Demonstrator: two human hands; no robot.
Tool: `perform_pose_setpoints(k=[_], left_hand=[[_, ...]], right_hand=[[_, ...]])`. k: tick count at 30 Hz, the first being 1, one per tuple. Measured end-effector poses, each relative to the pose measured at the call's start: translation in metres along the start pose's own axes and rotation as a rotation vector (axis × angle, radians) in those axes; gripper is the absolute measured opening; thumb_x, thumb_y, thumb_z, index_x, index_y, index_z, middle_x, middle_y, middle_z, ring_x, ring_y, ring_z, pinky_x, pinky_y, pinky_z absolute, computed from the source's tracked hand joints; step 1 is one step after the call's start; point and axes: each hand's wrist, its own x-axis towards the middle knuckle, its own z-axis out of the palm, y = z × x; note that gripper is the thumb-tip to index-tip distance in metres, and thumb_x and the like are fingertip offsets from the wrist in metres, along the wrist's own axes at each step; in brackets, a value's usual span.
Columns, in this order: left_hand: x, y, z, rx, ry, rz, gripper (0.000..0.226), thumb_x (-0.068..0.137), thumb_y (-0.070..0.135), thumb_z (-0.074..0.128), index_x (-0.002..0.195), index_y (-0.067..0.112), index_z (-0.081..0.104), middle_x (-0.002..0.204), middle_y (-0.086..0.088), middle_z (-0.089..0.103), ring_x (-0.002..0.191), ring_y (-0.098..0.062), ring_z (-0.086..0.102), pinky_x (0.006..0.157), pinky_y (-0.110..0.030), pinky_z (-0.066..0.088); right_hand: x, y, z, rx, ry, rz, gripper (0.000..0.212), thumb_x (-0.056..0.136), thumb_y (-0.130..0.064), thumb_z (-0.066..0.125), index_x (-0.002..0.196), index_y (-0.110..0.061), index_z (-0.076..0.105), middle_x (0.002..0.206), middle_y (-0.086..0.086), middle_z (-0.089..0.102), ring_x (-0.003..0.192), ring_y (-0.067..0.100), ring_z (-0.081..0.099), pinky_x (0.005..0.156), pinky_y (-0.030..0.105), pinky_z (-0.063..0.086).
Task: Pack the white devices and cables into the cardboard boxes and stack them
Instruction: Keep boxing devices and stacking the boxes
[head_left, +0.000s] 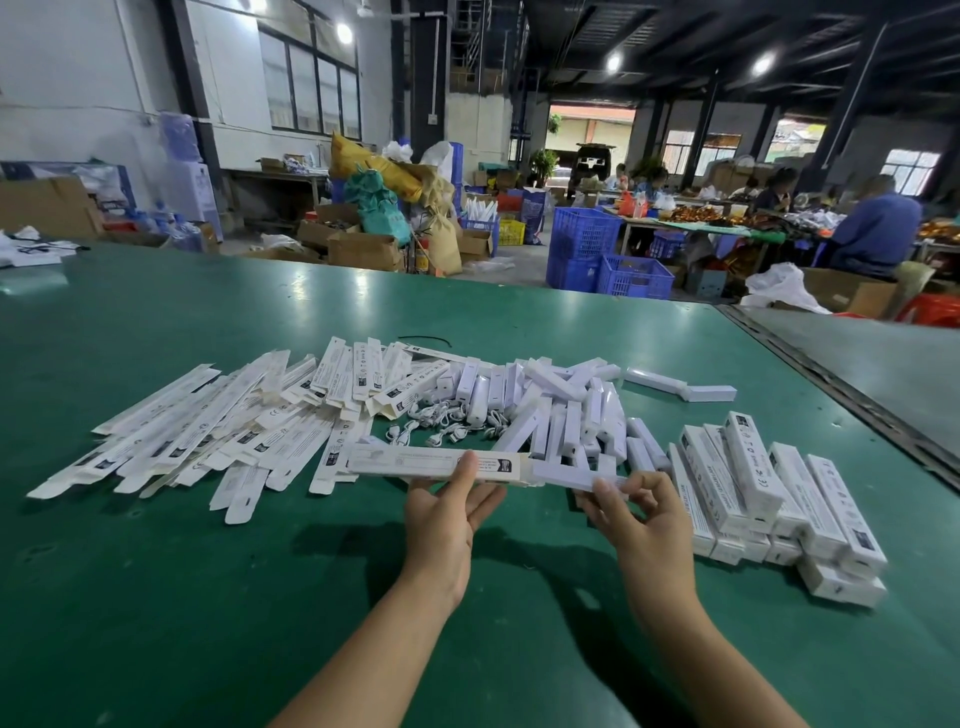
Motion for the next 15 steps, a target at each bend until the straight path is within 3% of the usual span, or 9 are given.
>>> perform_pose_setpoints(k=[3,7,11,15], left_hand=[[-0.0001,-0.0001,-0.0002,0.013,-0.013,-0.008,0.014,0.097,0.007,0.06,0.109,0.014,0.058,0.103,-0.017,0.075,0.091,-0.029,0.075,0.076,-0.035,0.063],[-0.0001,-0.0003,-0.0012,0.034,-0.029,-0.022,0.014,0.097,0.008,0.06,0.109,0.014,0.057,0.103,-0.016,0.076,0.092,-0.029,0.075,0.075,-0.034,0.062],[0.002,-0.0002,-0.0024,0.038,-0.003,-0.022,0.015,0.096,0.01,0.061,0.11,0.014,0.057,0.1,-0.013,0.077,0.091,-0.027,0.075,0.071,-0.032,0.062],[0.003,0.0001,-0.0038,0.044,0.002,-0.042,0.019,0.094,0.014,0.064,0.111,0.01,0.057,0.102,-0.018,0.075,0.088,-0.028,0.076,0.066,-0.03,0.061]], right_hand=[[0.0003,-0.0006,0.0,0.03,-0.009,0.002,0.018,0.086,-0.014,0.068,0.079,-0.016,0.052,0.097,0.025,0.057,0.089,0.031,0.072,0.078,0.031,0.06],[0.0026,-0.0017,-0.003,-0.017,-0.019,0.004,0.021,0.082,-0.025,0.069,0.091,-0.014,0.054,0.075,0.008,0.061,0.074,0.024,0.07,0.069,0.027,0.058],[0.0037,0.0002,-0.0052,-0.089,-0.052,0.008,0.02,0.09,-0.018,0.066,0.108,-0.014,0.06,0.072,0.01,0.066,0.07,0.024,0.069,0.069,0.03,0.059],[0.0005,0.0004,-0.0027,-0.086,-0.164,0.064,0.014,0.087,-0.01,0.068,0.101,-0.01,0.069,0.073,0.006,0.069,0.073,0.024,0.072,0.069,0.023,0.057]])
